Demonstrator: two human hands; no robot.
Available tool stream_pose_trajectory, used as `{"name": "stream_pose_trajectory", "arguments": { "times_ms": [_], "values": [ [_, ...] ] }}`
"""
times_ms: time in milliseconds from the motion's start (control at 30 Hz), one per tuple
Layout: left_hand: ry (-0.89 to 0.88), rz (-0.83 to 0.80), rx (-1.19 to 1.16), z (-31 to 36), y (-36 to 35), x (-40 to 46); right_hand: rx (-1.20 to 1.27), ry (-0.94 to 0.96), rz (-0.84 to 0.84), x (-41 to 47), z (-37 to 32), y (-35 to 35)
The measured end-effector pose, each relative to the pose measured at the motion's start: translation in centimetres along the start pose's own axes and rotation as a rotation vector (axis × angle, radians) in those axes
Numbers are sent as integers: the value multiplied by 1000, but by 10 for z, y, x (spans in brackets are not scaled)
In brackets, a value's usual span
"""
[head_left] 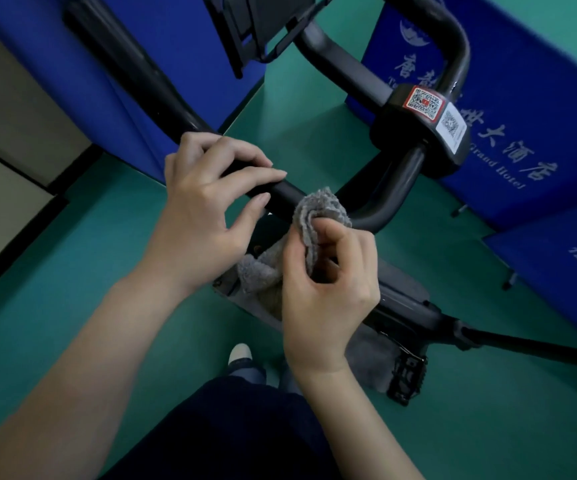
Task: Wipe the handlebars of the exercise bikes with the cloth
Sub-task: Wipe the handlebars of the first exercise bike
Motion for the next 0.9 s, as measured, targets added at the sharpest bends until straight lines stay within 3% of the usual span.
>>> {"name": "stream_pose_trajectory", "arguments": {
  "times_ms": [133, 300, 533, 800, 900],
  "values": [
    [-16, 4, -32, -3, 0, -1, -97, -24, 13, 1, 11, 22],
    [-37, 3, -35, -4, 1, -2, -129, -52, 144, 18, 19, 49],
    [-38, 4, -19, -4, 0, -1, -140, 95, 13, 10, 6, 18],
    [-35, 14, -34, -4, -1, -2, -134, -45, 116, 31, 39, 54],
    [-28, 17, -30, -3, -1, -2, -125, -30, 70, 35, 36, 49]
  ]
}}
Point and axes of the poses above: each hand's wrist, its own x-axis towards the middle knuckle, its own y-axis out of the back of the hand, z = x × y, the point moved 5 cm from there along x, towards the middle knuckle, and after that the axes turned 6 degrees about -z, right-handed, at the moved point
